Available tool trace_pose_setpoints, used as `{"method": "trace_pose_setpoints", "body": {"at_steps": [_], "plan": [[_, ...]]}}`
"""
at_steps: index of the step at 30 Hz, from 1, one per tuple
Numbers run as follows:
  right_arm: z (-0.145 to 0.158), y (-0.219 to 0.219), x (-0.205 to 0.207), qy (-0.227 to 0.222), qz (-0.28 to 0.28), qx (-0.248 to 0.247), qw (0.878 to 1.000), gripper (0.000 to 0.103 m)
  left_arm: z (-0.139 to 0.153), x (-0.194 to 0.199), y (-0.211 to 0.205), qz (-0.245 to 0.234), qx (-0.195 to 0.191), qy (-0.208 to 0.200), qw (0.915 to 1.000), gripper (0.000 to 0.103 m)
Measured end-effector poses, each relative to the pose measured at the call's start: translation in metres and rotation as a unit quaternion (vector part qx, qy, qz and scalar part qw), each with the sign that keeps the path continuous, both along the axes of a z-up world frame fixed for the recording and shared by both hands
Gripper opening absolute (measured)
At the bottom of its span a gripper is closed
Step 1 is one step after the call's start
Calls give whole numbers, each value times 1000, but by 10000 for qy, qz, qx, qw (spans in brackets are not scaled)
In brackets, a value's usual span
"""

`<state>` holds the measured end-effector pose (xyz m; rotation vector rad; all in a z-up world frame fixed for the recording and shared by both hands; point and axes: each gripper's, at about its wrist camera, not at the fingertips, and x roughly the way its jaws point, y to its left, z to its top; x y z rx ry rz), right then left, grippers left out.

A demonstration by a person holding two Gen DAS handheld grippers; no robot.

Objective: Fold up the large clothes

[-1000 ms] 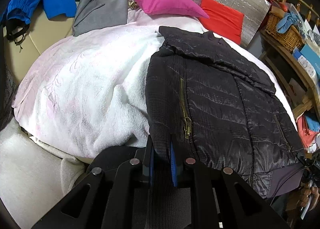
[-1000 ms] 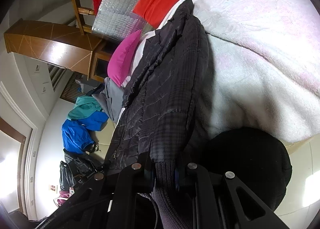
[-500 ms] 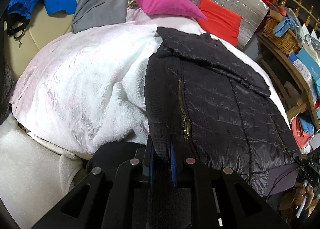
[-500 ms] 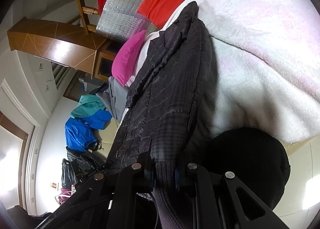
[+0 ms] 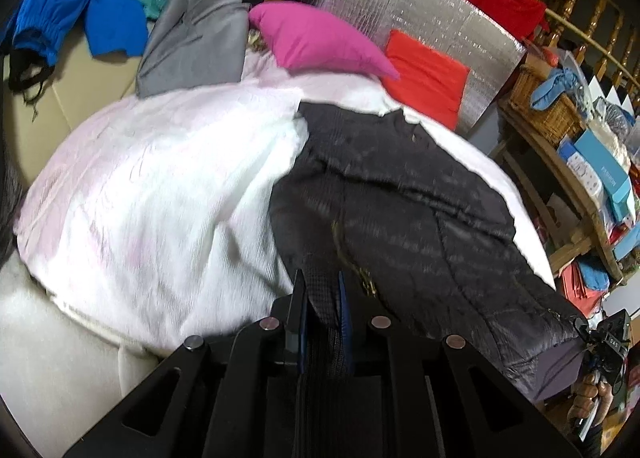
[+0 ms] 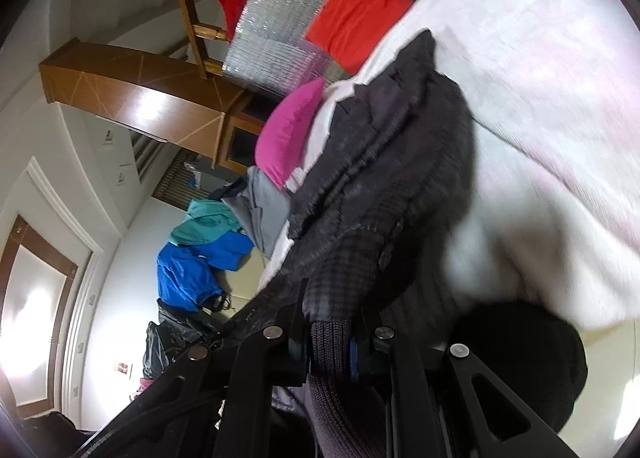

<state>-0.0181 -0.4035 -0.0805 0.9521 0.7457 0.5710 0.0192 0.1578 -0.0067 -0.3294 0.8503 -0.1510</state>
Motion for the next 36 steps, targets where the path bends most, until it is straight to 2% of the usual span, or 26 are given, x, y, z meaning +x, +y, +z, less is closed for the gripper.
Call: {"method": "trace_pose_setpoints", "body": {"at_steps": [10, 22, 31, 36], "plan": [[39, 9, 34, -424, -19, -50, 9991, 15, 22, 36, -7, 48, 19, -352, 9994, 15], [21, 3, 17, -236, -104, 63, 9996, 15, 20, 27, -14, -83, 273, -345, 9990, 15], [51, -1, 67, -495, -166, 28, 9986, 14, 43, 68, -15, 47, 129, -619, 9980, 15], [69, -3, 100, -631, -299, 21, 9976, 14, 59, 93, -20, 85, 179, -843, 9962, 15]]}}
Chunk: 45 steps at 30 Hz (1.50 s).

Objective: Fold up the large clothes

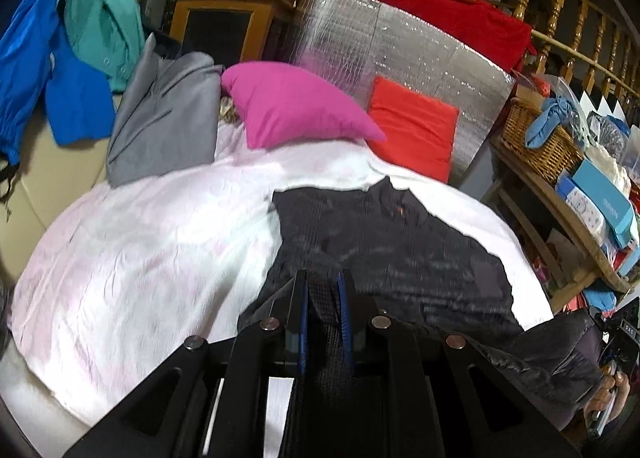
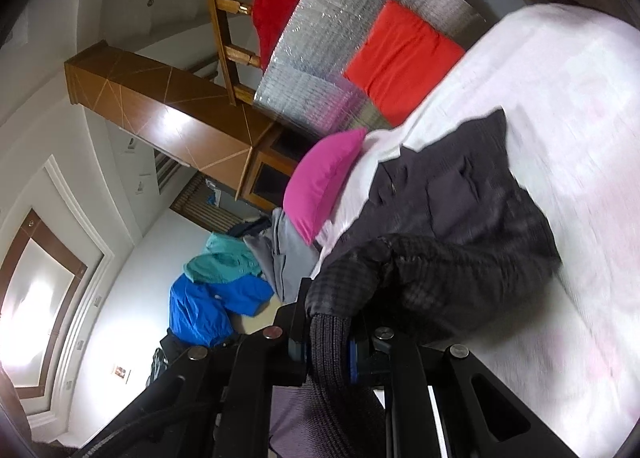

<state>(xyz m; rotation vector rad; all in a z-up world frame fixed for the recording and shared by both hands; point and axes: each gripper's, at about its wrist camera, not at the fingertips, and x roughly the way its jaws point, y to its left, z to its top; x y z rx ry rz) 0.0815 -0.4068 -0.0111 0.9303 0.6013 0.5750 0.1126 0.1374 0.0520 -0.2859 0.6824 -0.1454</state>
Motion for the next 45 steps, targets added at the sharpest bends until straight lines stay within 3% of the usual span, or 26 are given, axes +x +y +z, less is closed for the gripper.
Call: {"method": "trace_pose_setpoints", "body": {"at_steps": [11, 24, 29, 34, 45], "plan": [[24, -8, 74, -86, -480, 16, 9988, 14, 20, 69, 0, 261, -94, -264, 9993, 15], [25, -10, 199, 173, -842, -264, 9959, 14, 18, 178, -14, 496, 24, -96, 9987, 15], [3, -15, 248, 536, -990, -354, 9930, 14, 2, 224, -25, 494, 248, 104, 9984, 15], [-30, -19, 287, 980, -1039, -509, 9884, 14, -34, 269, -33, 511, 393, 509, 9966, 15], [-98, -28, 323, 1885, -1209, -562, 9730, 14, -102, 326, -45, 511, 656, 1289, 9882, 15]]}}
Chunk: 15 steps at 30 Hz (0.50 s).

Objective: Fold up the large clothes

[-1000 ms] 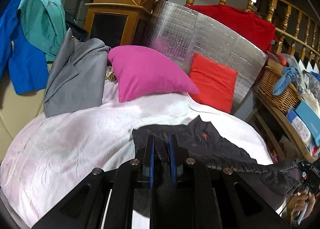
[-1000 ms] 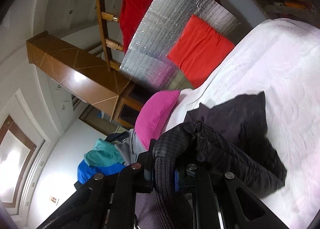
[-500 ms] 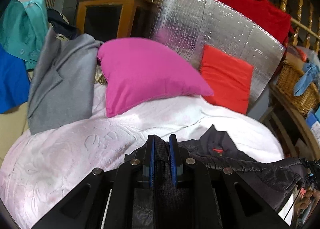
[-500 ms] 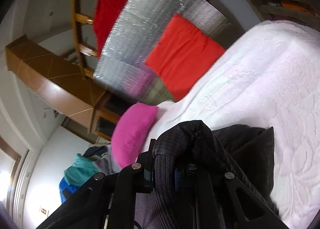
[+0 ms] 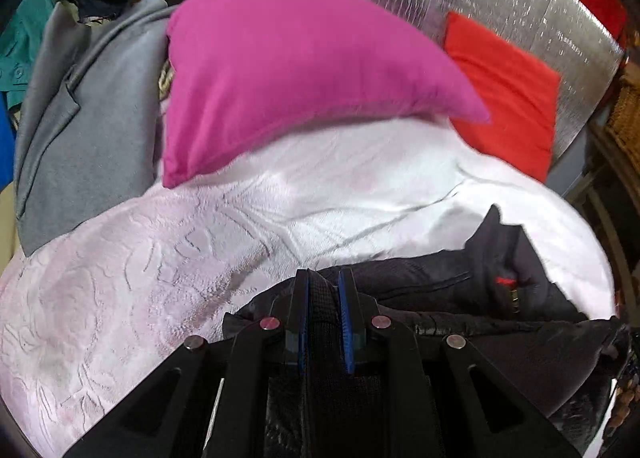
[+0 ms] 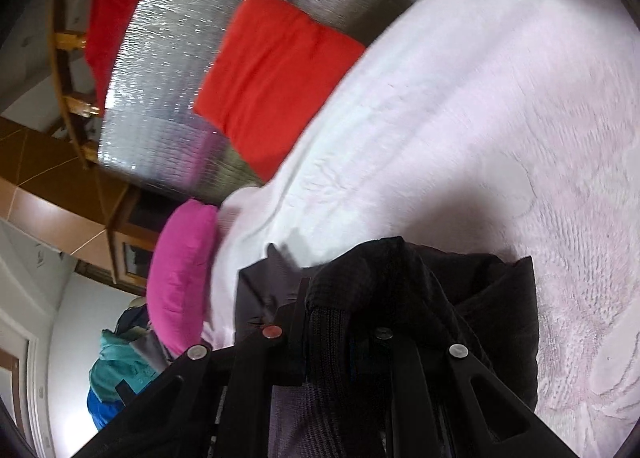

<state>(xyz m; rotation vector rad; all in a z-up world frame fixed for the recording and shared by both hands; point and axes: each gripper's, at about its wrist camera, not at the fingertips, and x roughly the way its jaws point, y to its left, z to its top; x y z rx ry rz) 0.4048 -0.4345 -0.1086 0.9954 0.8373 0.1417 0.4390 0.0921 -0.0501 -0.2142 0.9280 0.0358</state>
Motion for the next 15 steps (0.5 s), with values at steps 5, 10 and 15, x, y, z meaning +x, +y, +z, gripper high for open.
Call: {"method": "trace_pose_setpoints", "body": {"at_steps": [5, 10, 15], "plan": [[-15, -3, 4, 349, -137, 389, 9985, 18, -14, 12, -2, 53, -16, 292, 9996, 19], [0, -7, -4, 165, -46, 601, 9980, 67, 4, 4, 9, 83, -393, 179, 9990, 54], [39, -23, -27, -312, -95, 473, 9983, 87, 48, -23, 27, -87, -319, -561, 9979, 69]]}}
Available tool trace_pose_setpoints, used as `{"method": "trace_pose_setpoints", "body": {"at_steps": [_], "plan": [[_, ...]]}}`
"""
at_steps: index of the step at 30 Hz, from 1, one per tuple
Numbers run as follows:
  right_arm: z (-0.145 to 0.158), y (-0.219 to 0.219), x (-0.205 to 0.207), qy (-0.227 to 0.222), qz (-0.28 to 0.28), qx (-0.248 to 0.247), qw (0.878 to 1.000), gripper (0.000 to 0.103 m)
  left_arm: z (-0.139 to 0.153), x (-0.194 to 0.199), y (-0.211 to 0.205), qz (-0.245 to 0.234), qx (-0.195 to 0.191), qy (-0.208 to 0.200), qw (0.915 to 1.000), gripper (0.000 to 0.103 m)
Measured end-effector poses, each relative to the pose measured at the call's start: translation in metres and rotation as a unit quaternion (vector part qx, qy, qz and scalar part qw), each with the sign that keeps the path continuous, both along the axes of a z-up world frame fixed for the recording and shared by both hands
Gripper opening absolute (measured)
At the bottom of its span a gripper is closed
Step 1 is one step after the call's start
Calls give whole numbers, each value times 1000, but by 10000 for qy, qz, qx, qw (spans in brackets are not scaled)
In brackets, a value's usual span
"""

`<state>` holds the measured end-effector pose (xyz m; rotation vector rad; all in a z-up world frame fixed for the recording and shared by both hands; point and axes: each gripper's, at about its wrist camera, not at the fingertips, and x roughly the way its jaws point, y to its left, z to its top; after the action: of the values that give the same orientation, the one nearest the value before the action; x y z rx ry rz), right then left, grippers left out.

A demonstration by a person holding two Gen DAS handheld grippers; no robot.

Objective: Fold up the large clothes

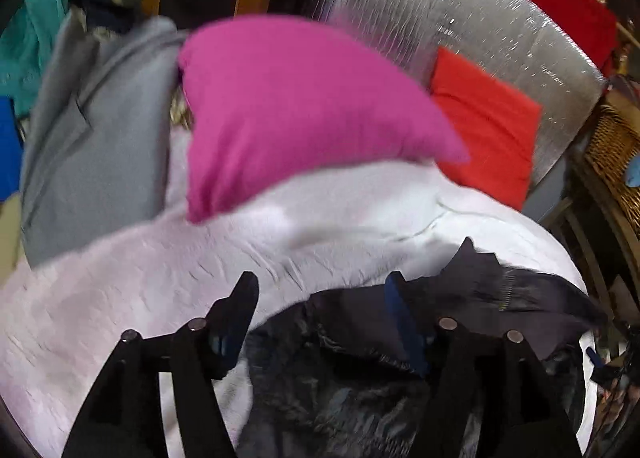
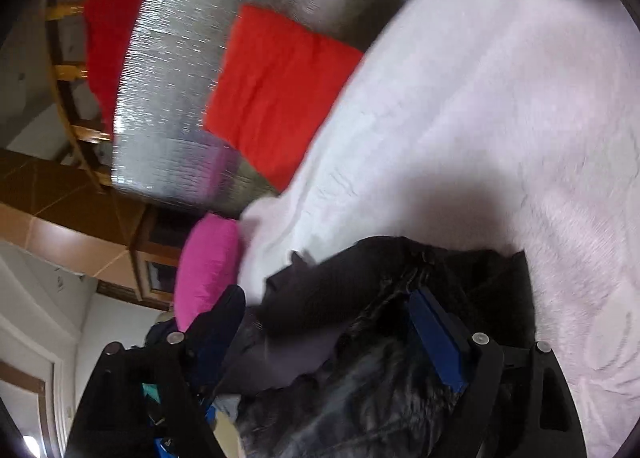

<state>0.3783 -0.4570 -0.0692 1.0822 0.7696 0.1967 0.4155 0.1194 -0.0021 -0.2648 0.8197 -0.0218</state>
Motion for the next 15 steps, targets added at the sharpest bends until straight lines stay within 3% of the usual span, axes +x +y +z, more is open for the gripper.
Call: {"method": "trace_pose_setpoints", "body": {"at_steps": [3, 7, 11, 15], "plan": [[16, 1, -5, -56, 219, -749, 9969, 87, 1, -6, 9, -123, 142, -103, 9998, 72], [15, 16, 6, 115, 737, -1651, 9835, 87, -27, 6, 4, -398, 330, 367, 9980, 72], [10, 44, 30, 161, 1410, -2736, 9513, 87, -51, 24, -16, -788, 484, 648, 9936, 72], [-6, 49, 54, 305, 1609, -3024, 9390, 86, -67, 43, -37, -1112, 748, 853, 9873, 72]]}}
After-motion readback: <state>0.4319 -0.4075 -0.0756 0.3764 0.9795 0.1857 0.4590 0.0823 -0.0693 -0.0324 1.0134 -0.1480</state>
